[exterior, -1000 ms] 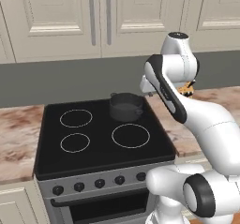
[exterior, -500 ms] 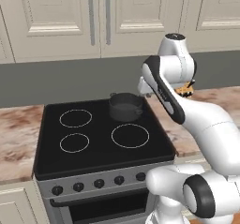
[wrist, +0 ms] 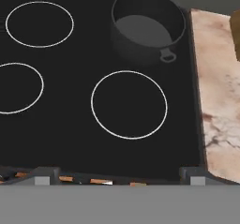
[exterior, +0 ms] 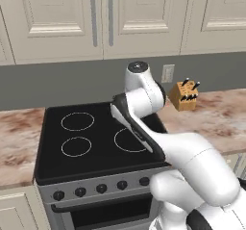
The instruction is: Turn on the rear right burner of the stove.
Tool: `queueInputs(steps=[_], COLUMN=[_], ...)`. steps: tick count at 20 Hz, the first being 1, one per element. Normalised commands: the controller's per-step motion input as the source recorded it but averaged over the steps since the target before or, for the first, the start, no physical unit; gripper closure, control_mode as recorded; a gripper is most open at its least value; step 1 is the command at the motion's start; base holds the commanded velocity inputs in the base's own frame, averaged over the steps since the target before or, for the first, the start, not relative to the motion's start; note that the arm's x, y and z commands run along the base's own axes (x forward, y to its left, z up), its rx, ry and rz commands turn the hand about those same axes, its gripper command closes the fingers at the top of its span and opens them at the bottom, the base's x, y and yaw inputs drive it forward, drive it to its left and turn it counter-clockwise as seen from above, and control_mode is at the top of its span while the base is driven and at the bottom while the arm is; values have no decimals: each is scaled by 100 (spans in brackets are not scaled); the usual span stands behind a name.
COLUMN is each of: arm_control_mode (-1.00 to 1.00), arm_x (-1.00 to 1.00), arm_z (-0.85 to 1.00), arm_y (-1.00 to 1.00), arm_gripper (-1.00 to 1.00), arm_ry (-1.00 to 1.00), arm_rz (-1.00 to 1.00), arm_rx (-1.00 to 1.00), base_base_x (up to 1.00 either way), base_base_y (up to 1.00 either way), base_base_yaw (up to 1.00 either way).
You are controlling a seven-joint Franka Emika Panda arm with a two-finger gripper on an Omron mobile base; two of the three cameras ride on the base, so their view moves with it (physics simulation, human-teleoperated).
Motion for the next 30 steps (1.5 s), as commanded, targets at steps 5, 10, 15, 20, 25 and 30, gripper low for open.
queueInputs(steps=[5, 10, 15, 20, 25, 30], arm_control_mode=[-100, -100, -100, -100, -100, -100], arm_x=[-35, -60, -30, -26, -27, -22], arm_z=[-85, -65, -18, -24, -65, -44], arm_y=[100, 99, 30, 2, 18, 1], arm_gripper=[-100, -100, -100, -100, -100, -100], arm_ry=[-1, -9, -3, -2, -25, -41], arm_rz=[0, 0, 0, 0, 0, 0], arm_rx=[0, 0, 0, 0, 1, 6], base_base_x=[0, 0, 0, 0, 0, 0], base_base_y=[0, 0, 0, 0, 0, 0], base_base_yaw=[0, 0, 0, 0, 0, 0])
